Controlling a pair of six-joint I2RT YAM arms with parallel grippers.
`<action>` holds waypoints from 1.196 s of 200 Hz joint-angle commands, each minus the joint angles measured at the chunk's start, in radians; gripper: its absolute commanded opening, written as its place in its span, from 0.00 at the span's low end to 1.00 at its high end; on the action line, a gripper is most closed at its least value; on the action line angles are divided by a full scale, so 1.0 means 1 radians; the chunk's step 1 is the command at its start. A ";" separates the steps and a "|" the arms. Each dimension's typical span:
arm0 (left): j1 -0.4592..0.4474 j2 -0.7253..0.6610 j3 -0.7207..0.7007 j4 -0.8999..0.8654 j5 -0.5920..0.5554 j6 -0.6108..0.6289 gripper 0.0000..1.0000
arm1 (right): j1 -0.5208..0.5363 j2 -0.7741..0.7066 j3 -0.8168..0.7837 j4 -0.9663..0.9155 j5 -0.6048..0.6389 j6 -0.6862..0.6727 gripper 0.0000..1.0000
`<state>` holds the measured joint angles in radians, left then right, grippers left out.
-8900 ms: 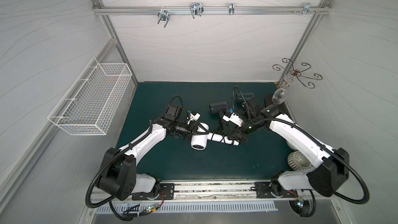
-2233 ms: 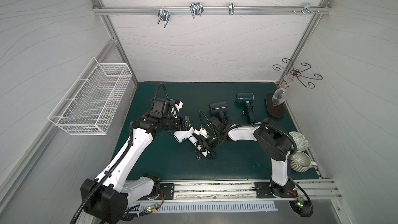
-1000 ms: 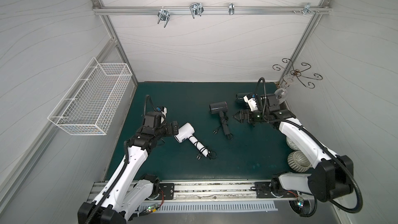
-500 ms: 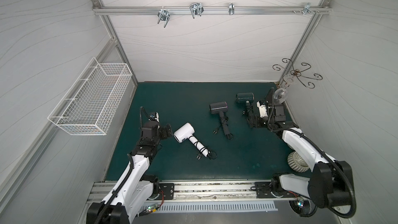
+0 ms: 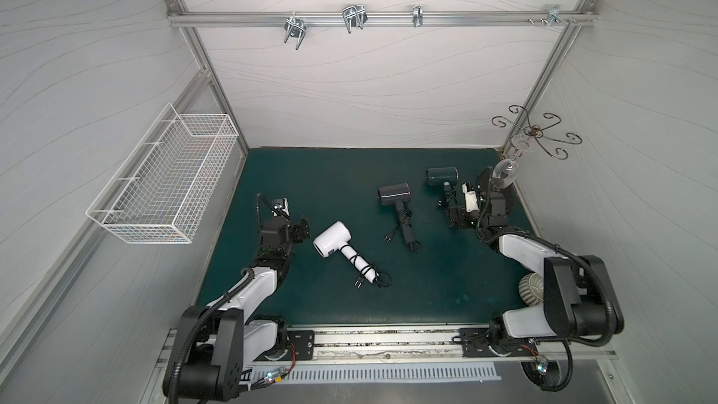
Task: Wrap the cord around the hair dryer
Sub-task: Reset both arms
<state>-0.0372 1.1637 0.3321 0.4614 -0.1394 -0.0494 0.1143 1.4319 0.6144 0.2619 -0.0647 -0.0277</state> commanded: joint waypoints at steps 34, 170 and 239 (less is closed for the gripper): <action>0.039 0.190 -0.005 0.366 0.027 0.026 0.96 | -0.013 0.055 -0.049 0.267 -0.032 -0.041 0.99; 0.068 0.370 0.034 0.454 -0.013 -0.016 0.98 | -0.019 0.139 -0.200 0.593 -0.058 -0.052 0.99; 0.066 0.379 0.106 0.327 0.022 0.003 0.97 | -0.019 0.138 -0.199 0.589 -0.044 -0.046 0.99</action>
<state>0.0254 1.5330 0.3958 0.8055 -0.1341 -0.0589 0.1020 1.5635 0.4145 0.8093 -0.1135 -0.0628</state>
